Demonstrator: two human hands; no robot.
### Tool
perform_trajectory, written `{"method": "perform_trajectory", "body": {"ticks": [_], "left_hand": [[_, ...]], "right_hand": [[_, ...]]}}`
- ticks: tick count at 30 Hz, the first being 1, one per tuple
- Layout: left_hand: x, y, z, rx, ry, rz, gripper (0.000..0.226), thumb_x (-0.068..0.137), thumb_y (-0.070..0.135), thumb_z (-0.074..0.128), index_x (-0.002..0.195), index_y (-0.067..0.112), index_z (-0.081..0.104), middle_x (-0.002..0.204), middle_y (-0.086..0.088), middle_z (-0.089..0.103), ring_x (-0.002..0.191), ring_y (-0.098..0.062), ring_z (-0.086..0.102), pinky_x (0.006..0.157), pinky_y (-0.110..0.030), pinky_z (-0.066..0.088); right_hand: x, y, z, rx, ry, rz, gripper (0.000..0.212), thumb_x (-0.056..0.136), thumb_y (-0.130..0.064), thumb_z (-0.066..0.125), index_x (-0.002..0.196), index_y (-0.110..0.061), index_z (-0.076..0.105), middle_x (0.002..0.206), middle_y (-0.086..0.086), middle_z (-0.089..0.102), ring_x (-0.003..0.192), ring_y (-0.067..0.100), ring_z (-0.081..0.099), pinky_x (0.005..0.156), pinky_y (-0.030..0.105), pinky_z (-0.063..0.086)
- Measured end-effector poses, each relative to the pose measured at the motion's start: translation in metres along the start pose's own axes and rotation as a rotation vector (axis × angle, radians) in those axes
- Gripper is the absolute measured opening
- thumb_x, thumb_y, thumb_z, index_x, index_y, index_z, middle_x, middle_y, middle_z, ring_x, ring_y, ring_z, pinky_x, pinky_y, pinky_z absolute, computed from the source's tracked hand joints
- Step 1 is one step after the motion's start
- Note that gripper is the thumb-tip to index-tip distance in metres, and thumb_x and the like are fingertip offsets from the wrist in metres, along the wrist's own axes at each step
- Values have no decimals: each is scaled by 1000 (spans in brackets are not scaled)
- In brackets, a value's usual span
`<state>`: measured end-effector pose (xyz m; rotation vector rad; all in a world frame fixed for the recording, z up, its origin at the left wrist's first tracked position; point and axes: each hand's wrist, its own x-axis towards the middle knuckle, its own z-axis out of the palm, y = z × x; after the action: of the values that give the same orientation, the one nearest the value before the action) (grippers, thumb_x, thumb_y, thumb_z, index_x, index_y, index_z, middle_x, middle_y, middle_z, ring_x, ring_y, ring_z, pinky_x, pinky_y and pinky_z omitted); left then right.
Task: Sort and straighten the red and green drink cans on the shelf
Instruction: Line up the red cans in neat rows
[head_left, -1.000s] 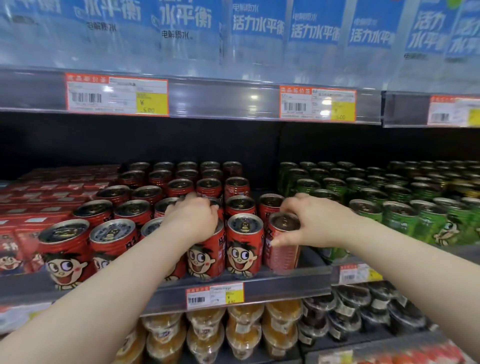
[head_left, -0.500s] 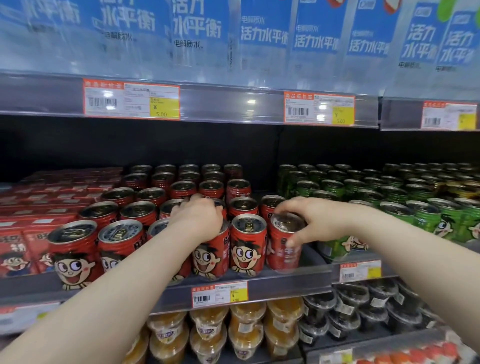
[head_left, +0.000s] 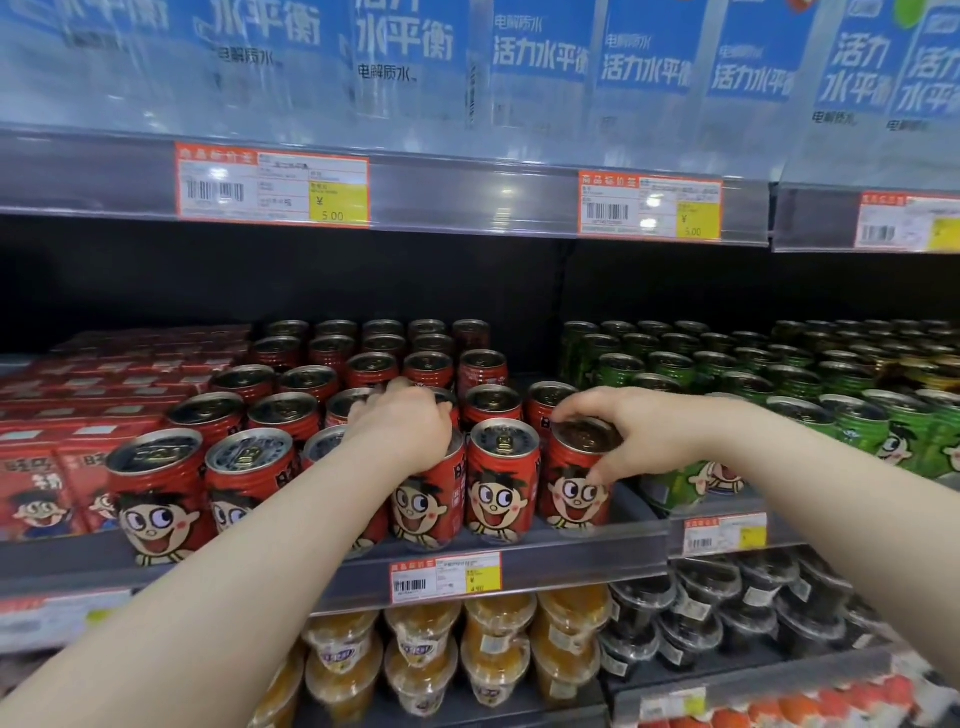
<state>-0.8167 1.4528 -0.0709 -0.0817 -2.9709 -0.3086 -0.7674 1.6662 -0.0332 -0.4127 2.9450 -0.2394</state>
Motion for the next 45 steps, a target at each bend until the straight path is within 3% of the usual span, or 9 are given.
{"method": "perform_trajectory", "body": {"ticks": [3,8,14,20,24,28,35,40,45], "left_hand": [[1,-1,1,-1,0,5,47,98,39,27,130,13,48,134,-12,44,125,-32,41,103,-44,32],[1,-1,-3,-89,-46,-3,48,97,41,31,131,12,48,136,-11,45,126,-31,41,105,-44,33],[-9,-32,-37,-851,-1,-9,35,96,29,45,128,18,54,133,-2,54,119,-18,49,97,-25,36],[-37,-88,-52,-353,41,143,47,83,44,62,121,17,60,125,1,59,116,-16,54,90,-22,38],[-55,-107,-43,-58,-113,170,82,71,59,66,141,28,36,147,-1,35,136,-19,29,111,-36,29],[-60,-110,-24,172,21,236,74,78,60,56,143,40,26,148,5,32,138,-19,21,113,-44,22],[-60,-102,-20,121,76,203,76,72,66,56,138,35,38,142,9,38,134,-17,29,112,-40,22],[-52,-87,-31,-142,90,222,83,68,76,48,135,27,45,141,5,40,131,-16,37,110,-37,31],[-35,-53,-27,-70,35,282,70,85,61,42,143,23,32,148,-3,35,136,-21,33,113,-35,27]], "right_hand": [[3,-4,9,-70,85,31,79,78,-47,69,144,-27,29,150,-7,30,132,15,38,101,25,37],[4,-8,3,-82,26,-8,75,80,-26,72,142,-30,31,147,-9,32,129,13,39,96,22,39],[8,-41,3,-53,190,-159,71,76,-48,70,137,-28,40,138,-7,39,123,13,45,102,28,42],[29,-85,26,-127,234,-309,76,80,-58,60,144,-28,32,145,-2,36,131,19,39,105,36,39],[40,-95,41,-253,261,-318,74,82,-58,57,145,-28,31,147,0,34,127,21,44,104,38,40],[42,-93,42,-228,260,-340,69,84,-50,60,144,-30,33,146,-5,34,127,18,43,106,36,36],[42,-83,29,-50,209,-359,63,84,-51,59,140,-28,41,144,-3,39,130,17,41,109,35,34],[53,-37,-22,76,420,-172,38,91,-31,58,127,-17,58,131,4,56,122,18,50,103,24,36],[67,-2,-23,3,130,121,56,91,-47,52,137,-17,46,144,4,46,130,21,45,106,27,34]]}}
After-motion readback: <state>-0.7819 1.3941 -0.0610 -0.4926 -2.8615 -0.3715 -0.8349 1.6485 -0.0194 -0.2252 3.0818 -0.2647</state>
